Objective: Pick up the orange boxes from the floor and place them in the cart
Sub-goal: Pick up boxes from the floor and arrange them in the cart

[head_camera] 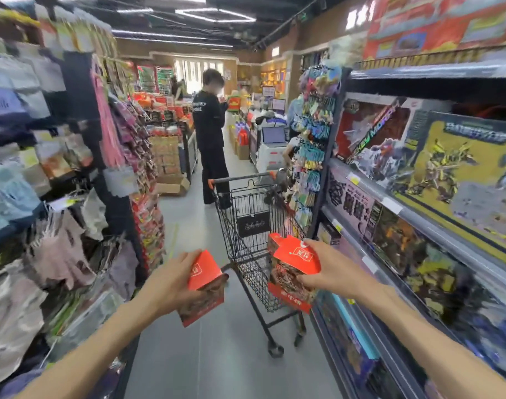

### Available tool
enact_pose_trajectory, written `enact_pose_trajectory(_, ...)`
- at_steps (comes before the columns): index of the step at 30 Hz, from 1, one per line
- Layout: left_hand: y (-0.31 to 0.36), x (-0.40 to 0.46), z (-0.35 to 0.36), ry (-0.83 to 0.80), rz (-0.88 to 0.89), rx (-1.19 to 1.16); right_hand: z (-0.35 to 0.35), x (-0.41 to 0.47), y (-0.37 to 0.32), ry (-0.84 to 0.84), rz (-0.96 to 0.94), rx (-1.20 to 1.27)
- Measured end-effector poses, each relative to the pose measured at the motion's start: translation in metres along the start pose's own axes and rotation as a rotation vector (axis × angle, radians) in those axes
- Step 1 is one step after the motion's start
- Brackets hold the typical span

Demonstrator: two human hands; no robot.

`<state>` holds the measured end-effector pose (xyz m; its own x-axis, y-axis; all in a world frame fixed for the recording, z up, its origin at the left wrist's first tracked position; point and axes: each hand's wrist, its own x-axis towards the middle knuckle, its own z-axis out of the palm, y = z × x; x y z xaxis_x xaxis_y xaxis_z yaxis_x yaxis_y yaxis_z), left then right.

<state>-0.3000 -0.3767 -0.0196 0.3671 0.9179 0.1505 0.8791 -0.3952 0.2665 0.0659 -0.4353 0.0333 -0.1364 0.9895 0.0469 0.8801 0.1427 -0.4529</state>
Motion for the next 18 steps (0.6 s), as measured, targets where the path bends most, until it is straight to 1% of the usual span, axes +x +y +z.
enact_pose_trajectory(4,-0.047,0.07,-0.001,0.01,-0.061,0.014,-0.001,0.107,-0.01,-0.008,-0.085,-0.028)
enact_pose_trajectory(8,-0.107,0.144,0.002,0.026,-0.097,-0.004,0.017,0.21,-0.017,-0.014,-0.101,-0.024)
enact_pose_trajectory(14,-0.199,0.269,0.001,0.002,-0.042,0.032,0.047,0.353,-0.021,0.039,-0.061,-0.049)
enact_pose_trajectory(18,-0.241,0.361,-0.007,-0.041,0.052,0.061,0.049,0.433,-0.017,0.064,0.005,-0.067)
